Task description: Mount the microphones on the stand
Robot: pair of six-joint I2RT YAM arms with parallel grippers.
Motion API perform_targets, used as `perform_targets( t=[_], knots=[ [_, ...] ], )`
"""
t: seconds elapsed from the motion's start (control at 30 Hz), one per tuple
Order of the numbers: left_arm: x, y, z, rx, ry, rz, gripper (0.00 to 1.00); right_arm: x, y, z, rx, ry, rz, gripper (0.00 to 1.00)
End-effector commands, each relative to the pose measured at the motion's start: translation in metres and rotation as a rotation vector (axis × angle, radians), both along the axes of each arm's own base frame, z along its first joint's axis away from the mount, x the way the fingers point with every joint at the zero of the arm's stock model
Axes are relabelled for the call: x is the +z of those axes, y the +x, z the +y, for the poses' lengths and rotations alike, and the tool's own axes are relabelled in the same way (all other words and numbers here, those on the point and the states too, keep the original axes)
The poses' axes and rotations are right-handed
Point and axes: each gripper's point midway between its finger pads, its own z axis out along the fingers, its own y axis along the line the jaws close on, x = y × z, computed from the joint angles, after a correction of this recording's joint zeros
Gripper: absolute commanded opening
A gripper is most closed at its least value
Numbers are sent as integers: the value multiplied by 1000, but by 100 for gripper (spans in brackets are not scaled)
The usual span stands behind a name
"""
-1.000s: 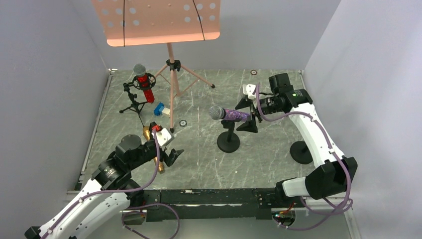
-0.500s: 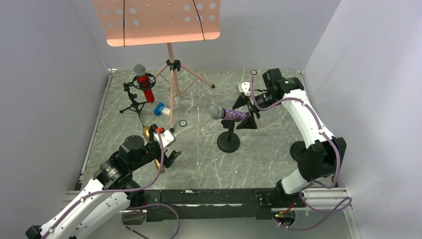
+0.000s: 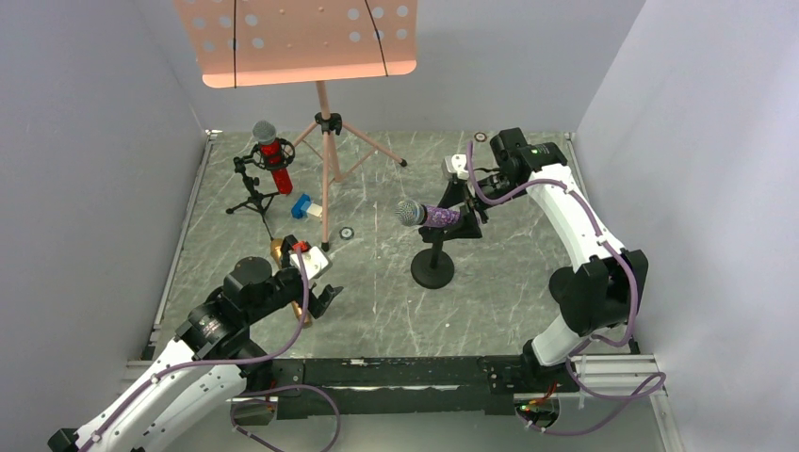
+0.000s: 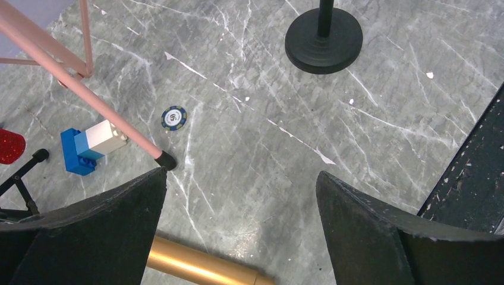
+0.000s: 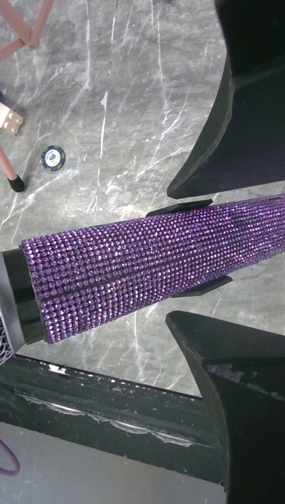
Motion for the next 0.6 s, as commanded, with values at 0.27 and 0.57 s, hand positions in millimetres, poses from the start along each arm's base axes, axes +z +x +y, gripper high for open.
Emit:
perform_targets(
  t=[0.27,0.57],
  knots=[
    [15,2,-1,-1,-19,-39,99,13,5,4,8,27,-66,41],
    [16,2,0,6,-22,-43,99,43,55,11,-163,74,-193,33]
  ],
)
